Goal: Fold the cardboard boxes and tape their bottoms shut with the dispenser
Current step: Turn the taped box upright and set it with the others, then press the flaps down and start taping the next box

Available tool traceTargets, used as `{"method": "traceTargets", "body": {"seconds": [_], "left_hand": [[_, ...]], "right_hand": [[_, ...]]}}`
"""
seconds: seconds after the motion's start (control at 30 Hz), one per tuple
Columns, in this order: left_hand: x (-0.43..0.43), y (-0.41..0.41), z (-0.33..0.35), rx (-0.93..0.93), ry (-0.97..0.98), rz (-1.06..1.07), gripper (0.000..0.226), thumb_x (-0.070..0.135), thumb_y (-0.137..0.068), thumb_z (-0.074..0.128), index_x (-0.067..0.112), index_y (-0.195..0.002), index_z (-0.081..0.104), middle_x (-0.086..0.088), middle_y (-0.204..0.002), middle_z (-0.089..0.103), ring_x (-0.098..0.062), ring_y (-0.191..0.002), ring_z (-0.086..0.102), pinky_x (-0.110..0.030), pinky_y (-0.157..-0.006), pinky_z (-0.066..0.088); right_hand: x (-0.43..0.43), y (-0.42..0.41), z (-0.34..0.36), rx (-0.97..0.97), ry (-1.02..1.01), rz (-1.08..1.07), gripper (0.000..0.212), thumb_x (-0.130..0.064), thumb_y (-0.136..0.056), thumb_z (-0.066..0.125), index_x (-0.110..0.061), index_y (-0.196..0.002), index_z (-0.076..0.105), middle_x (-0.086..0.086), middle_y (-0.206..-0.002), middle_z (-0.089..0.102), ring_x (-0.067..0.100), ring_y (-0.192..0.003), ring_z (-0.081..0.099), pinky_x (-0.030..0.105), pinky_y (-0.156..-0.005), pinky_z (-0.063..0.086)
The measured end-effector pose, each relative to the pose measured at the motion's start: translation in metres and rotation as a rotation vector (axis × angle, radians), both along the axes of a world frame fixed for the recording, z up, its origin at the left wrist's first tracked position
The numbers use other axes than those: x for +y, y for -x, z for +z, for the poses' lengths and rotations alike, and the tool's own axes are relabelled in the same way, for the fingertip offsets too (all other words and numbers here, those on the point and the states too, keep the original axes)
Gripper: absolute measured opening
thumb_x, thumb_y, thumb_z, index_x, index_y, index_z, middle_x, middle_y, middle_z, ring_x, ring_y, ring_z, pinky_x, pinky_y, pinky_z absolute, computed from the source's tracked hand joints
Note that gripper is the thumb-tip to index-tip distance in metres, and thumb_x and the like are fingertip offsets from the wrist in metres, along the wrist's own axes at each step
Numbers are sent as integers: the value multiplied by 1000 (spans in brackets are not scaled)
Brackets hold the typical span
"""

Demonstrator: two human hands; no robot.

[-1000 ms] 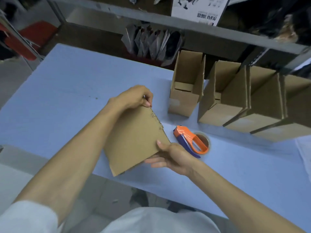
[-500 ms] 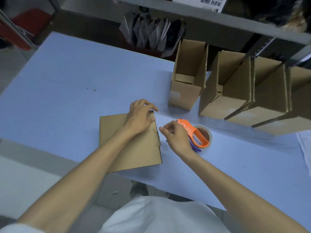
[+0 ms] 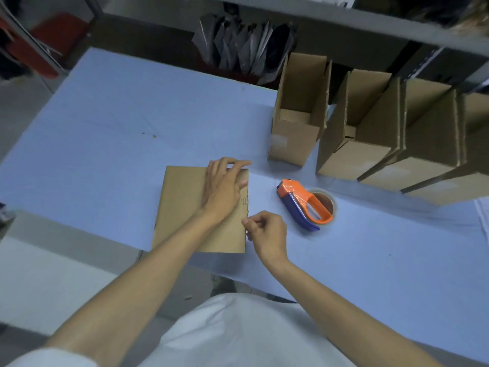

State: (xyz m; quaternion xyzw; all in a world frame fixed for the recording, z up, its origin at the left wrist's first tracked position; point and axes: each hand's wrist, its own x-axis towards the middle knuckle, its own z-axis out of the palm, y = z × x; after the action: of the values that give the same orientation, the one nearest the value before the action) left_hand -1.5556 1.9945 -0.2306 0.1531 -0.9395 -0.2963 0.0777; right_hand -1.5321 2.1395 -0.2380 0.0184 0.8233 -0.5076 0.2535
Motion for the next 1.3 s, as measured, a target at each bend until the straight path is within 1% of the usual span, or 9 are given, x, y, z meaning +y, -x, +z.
{"method": "traceTargets", "body": {"seconds": [0.13, 0.23, 0.3, 0.43, 0.6, 0.73, 0.87, 1.03, 1.3], "left_hand": [[34, -30, 6, -187, 45, 291, 70, 30, -84, 64, 18, -146, 35, -14, -145, 32, -34, -132, 28, -45, -112, 19], [44, -51, -3, -359, 146, 227, 90, 45, -82, 62, 21, -153, 13, -10, -160, 6, -30, -146, 5, -47, -117, 4], [39, -58, -8, -372, 226, 148, 92, 38, -84, 60, 22, -154, 3, -7, -161, -5, -27, -148, -5, -45, -119, -2], [24, -52, -11, -334, 179, 53, 92, 26, -84, 61, 21, -154, 2, -8, -161, -6, -26, -148, -10, -38, -119, -8], [9, -32, -1, -323, 10, -24, 96, 22, -76, 68, 23, -154, 12, -9, -161, 1, -27, -147, -6, -39, -119, -2], [4, -21, 22, -220, -172, -50, 80, 15, -80, 66, 21, -150, 27, -4, -158, 17, -24, -146, 4, -28, -118, 5], [20, -13, 56, -53, -329, -226, 64, 0, -89, 52, 19, -147, 34, 8, -153, 32, -7, -145, 16, -10, -111, 11], [21, -16, 93, 47, -377, -278, 47, -1, -83, 54, 22, -123, 59, 11, -118, 60, 4, -110, 54, -15, -97, 41], [11, -22, 100, -1, -266, -374, 13, 14, -87, 64, 23, -93, 70, 16, -92, 66, 0, -91, 59, -11, -80, 42]], "right_hand": [[9, 9, 4, -38, 106, 56, 14, 5, -88, 54, 4, -82, 67, 11, -72, 64, 25, -68, 61, 39, -72, 55], [33, 29, -3, 311, -176, -65, 20, 8, -85, 54, 4, -105, 56, 17, -105, 55, 27, -97, 52, 30, -84, 40], [49, 45, -11, 357, -382, -69, 34, 2, -82, 61, 5, -113, 48, 20, -118, 45, 32, -110, 43, 34, -90, 38], [62, 60, -32, 232, -634, 109, 51, -12, -83, 67, 5, -124, 41, 22, -128, 45, 36, -120, 40, 40, -93, 39], [56, 64, -38, 270, -766, 154, 49, -9, -86, 61, 3, -128, 39, 20, -128, 52, 35, -116, 49, 41, -88, 44], [70, 53, -18, 351, -422, 82, 40, 1, -82, 59, -3, -120, 47, 12, -120, 53, 23, -100, 51, 35, -82, 45], [75, 43, 20, 568, -161, 93, 38, 11, -81, 61, 13, -117, 50, 25, -116, 53, -2, -81, 37, 0, -71, 35], [80, 45, 50, 822, -222, 288, 35, 10, -69, 77, 3, -95, 54, 14, -91, 59, 23, -71, 49, 20, -60, 37], [103, 49, 46, 785, -103, 423, 54, 8, -70, 78, -22, -97, 42, -8, -90, 49, 5, -73, 37, 0, -67, 33]]}}
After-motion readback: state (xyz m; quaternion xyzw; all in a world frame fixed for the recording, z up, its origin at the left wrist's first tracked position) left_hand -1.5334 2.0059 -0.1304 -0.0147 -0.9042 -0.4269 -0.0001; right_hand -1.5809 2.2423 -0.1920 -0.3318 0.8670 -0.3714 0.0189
